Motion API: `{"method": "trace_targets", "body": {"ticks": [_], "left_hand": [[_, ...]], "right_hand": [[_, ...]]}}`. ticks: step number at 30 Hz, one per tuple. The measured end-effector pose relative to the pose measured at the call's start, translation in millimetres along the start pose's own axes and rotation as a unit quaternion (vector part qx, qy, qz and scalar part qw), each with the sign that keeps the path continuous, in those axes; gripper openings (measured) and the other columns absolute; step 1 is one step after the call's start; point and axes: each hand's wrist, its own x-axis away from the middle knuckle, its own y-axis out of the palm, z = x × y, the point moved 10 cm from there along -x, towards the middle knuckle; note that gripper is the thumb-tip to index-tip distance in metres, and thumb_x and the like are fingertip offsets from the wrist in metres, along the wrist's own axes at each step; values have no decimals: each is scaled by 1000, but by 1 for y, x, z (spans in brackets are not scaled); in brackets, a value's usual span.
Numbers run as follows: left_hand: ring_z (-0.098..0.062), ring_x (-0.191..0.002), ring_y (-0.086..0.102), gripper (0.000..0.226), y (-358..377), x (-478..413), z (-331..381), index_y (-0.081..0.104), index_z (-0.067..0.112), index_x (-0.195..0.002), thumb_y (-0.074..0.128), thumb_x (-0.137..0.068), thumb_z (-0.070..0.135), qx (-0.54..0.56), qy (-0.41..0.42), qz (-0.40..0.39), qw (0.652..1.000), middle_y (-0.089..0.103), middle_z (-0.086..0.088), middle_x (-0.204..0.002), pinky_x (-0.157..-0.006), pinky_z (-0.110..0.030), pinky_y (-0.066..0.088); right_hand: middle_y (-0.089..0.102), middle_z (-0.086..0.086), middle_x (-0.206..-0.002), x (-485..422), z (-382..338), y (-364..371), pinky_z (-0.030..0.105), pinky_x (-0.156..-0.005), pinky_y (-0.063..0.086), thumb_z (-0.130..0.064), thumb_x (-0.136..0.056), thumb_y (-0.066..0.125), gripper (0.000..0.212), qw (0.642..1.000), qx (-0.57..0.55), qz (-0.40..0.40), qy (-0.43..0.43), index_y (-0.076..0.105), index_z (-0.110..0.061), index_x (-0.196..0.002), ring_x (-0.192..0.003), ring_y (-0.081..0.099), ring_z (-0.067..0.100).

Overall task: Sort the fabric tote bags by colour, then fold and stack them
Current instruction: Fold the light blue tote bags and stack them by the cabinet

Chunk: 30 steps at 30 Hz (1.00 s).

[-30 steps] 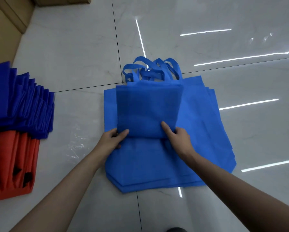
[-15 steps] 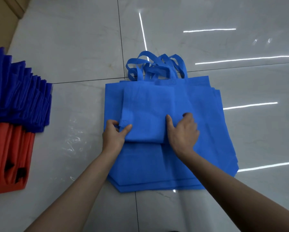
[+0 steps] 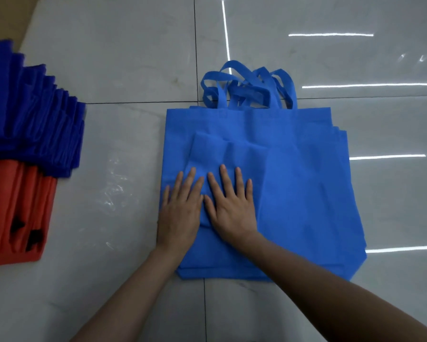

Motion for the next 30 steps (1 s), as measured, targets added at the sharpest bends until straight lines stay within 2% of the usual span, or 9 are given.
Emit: {"method": "trace_targets", "body": {"ticks": [6,12,16,18,20,22,24,26,30], "left_hand": [[-29,-138,30,54,20,4,-3,43,18,-139,32,-93,44,12,-23,-47,999,35,-2,-150,-107,-46,30],[-32,-133,37,55,18,-2,-3,48,17,-137,32,-93,47,7,-26,-46,999,39,-4,-148,-103,-46,34],[-34,-123,46,55,14,-11,-8,51,18,-133,34,-91,49,29,-10,-40,999,43,-6,-144,-96,-45,42],[-37,-123,44,55,10,-11,-16,47,18,-137,35,-92,48,21,-11,-31,999,36,-12,-148,-98,-46,40],[-41,-128,35,58,-2,-5,-34,37,19,-143,40,-93,48,45,-93,-3,995,23,-20,-151,-105,-46,34],[-40,-131,29,63,-11,13,-58,31,21,-146,49,-91,46,139,-232,18,963,16,-23,-151,-108,-41,29],[-31,-131,30,63,-15,29,-69,31,20,-145,56,-90,35,255,-312,49,914,22,-24,-146,-106,-21,25],[-17,-124,32,60,-23,40,-73,33,16,-144,59,-91,22,319,-327,97,884,34,-22,-137,-96,0,19],[0,-107,36,53,-40,61,-80,35,20,-143,54,-93,15,358,-340,134,859,36,-6,-129,-87,6,22]], "right_hand": [[32,2,-153,0,55,-23,49,-111,16,-46,-94,31,51,998,-5,52,44,42,-31,-141,-141,28,29],[46,12,-141,-18,71,-39,51,-100,35,-44,-92,39,47,996,-1,68,62,54,-22,-131,-120,45,45],[40,17,-141,-61,75,-46,52,-113,10,-54,-89,30,65,999,1,33,43,42,-16,-140,-134,29,41],[47,18,-130,-79,75,-48,47,-111,17,-58,-90,34,68,999,-2,9,32,39,-12,-141,-127,36,39],[49,17,-122,-88,79,-47,40,-100,29,-55,-91,46,63,997,-46,-24,60,44,-10,-134,-115,42,35],[49,16,-119,-88,79,-45,39,-91,34,-52,-91,51,56,988,-110,-44,95,47,-7,-125,-109,47,34],[51,14,-113,-80,75,-45,39,-82,38,-49,-91,53,50,976,-179,-45,113,48,-6,-117,-100,52,33],[53,5,-93,-70,67,-49,35,-70,38,-46,-92,53,41,966,-233,-22,107,47,-8,-106,-86,54,30],[54,-1,-71,-47,31,-51,37,-62,40,-39,-90,60,28,923,-372,-14,93,47,-14,-91,-71,53,24]]}}
